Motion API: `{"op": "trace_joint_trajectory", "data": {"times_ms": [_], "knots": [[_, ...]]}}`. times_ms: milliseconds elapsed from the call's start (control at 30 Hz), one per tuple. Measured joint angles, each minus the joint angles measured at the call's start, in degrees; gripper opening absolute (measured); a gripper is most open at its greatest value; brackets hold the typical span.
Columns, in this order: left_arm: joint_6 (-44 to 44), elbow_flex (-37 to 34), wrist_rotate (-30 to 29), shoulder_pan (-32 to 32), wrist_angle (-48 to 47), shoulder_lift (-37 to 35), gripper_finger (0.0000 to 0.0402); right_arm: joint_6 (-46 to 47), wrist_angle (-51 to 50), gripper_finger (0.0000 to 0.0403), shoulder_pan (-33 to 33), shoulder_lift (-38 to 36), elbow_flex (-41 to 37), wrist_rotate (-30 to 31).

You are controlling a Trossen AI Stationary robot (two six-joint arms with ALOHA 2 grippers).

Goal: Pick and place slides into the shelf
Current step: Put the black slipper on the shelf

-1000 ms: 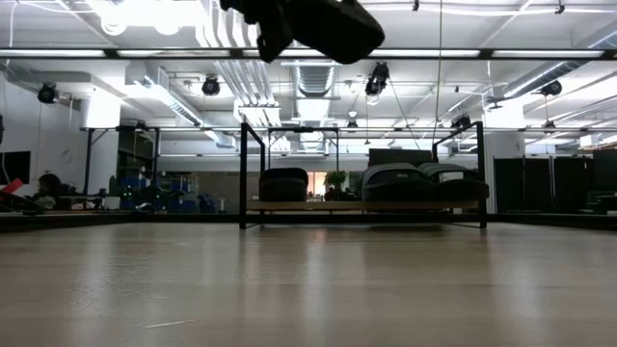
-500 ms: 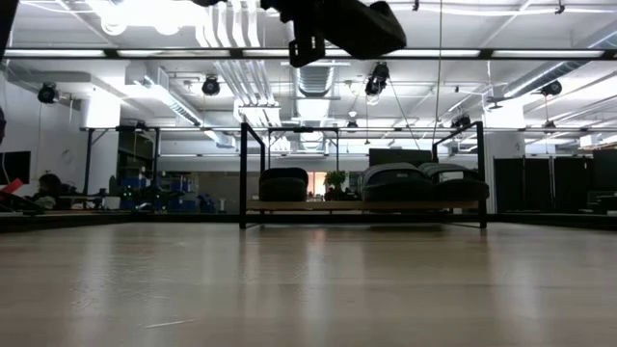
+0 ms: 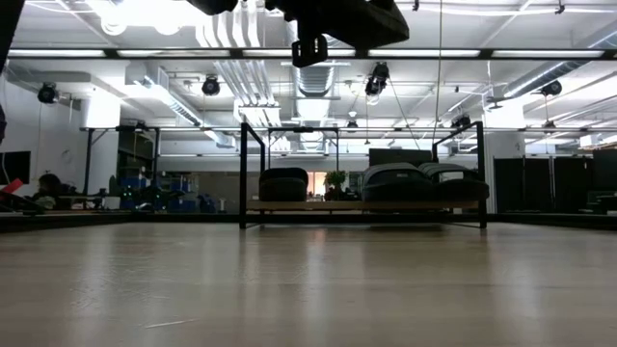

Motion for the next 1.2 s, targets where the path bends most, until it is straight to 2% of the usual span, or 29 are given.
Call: {"op": "trace_joint_trajectory", "data": {"times_ms": [67,233,500,633,767,800,967,1033,1200], "knots": [[0.02,0.13,0.02,0.00,-0.02,0.00,0.0060,-1.76,-0.01,0.0175,-0.65,1.46,0.65,0.85],[0.00,0.20,0.02,0.01,0.05,-0.04,0.0059,-6.03,-0.05,0.0171,-2.17,4.46,1.47,10.74],[0.02,0.20,-0.04,0.04,-0.03,-0.04,0.0059,-10.23,0.34,0.0161,-4.40,7.23,1.47,11.94],[0.00,0.20,-0.02,0.06,0.01,-0.04,0.0059,-11.30,0.29,0.0119,-4.89,8.08,1.47,14.52],[-0.08,0.20,0.29,0.07,0.13,-0.04,0.0059,-14.11,0.41,0.0034,-4.89,8.34,1.45,15.71],[-0.11,0.20,0.43,0.05,0.30,-0.04,0.0059,-14.31,0.50,0.0023,-4.89,8.34,1.46,15.88],[-0.99,0.20,0.48,0.04,0.27,-0.09,0.0059,-14.43,0.55,0.0012,-4.89,8.15,1.45,16.02],[-2.99,0.20,0.82,0.02,0.27,-0.09,0.0076,-14.21,0.89,0.0011,-4.89,7.87,1.45,16.00],[-9.77,-0.35,0.21,-0.13,0.45,-0.83,0.0151,-13.88,1.41,0.0010,-5.17,6.34,1.38,14.00]]}}
